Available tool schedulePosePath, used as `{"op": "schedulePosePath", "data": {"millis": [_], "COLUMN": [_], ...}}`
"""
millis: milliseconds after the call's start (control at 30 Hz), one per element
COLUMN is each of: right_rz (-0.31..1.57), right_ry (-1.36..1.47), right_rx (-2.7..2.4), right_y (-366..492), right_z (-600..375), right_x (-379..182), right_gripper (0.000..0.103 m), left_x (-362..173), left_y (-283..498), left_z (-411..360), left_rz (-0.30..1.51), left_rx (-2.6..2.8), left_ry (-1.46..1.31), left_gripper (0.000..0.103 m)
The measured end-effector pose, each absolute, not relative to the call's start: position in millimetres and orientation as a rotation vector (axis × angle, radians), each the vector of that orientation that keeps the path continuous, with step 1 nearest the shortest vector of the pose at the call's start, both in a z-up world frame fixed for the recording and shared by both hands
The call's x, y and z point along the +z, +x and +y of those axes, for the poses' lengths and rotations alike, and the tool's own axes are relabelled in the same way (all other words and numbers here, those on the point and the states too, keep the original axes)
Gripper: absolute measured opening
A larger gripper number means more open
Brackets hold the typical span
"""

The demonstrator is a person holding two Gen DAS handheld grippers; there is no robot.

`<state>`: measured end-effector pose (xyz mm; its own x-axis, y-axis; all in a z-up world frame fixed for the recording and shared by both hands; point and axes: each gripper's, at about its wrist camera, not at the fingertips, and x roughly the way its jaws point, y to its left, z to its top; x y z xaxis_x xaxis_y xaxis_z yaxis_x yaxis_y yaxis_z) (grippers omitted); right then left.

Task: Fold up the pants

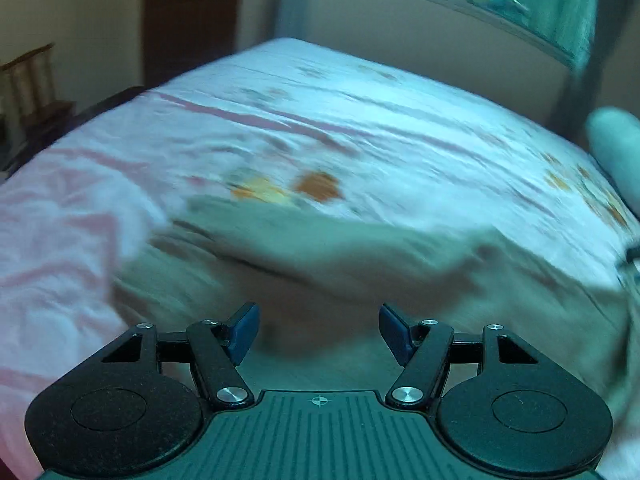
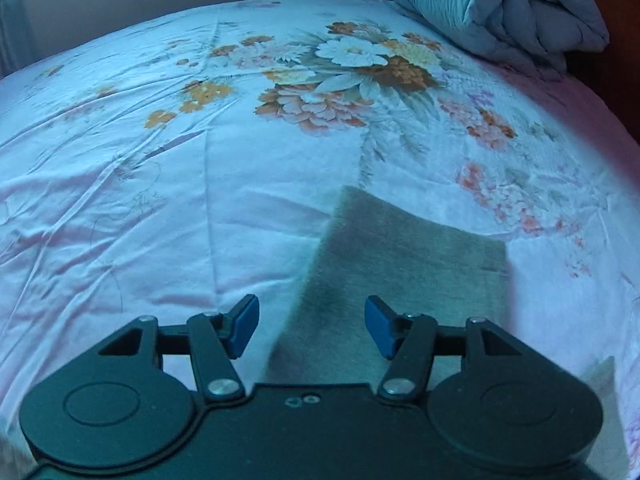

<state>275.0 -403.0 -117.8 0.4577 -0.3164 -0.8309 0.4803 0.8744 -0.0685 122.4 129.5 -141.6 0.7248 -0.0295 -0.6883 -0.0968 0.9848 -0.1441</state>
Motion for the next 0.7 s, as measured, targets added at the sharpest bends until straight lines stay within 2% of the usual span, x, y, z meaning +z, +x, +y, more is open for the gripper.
{"op": "schedulePosePath", "data": {"millis": [133, 200, 233, 267, 500, 700], "right_rz": [1.031, 1.024, 1.023, 1.019, 0.908, 0.793], "right_ry": [0.129, 0.118, 0.124, 0.128, 0.260, 0.296], "right_rx": [-0.499, -0.498, -0.498, -0.511, -0.473, -0.443], "right_y": [289, 288, 287, 286, 259, 222], "right_z": [-390, -388, -389, -392, -412, -424], "right_x": [-134, -136, -136, -136, -110, -79], "right_gripper": [0.049, 0.040, 0.017, 0.002, 0.000, 0.000], "left_x": [-157, -176, -179, -178, -142, -140], "left_y": [146, 151, 150, 148, 129, 129], "left_z": [159, 171, 171, 167, 138, 109], "left_rz": [0.767, 0.821, 0.817, 0.807, 0.675, 0.704], "left_rx": [0.093, 0.097, 0.102, 0.099, 0.018, -0.066], "left_ry": [-0.184, -0.229, -0.223, -0.201, -0.226, -0.225], "left_gripper": [0.066, 0.062, 0.060, 0.060, 0.061, 0.061]}}
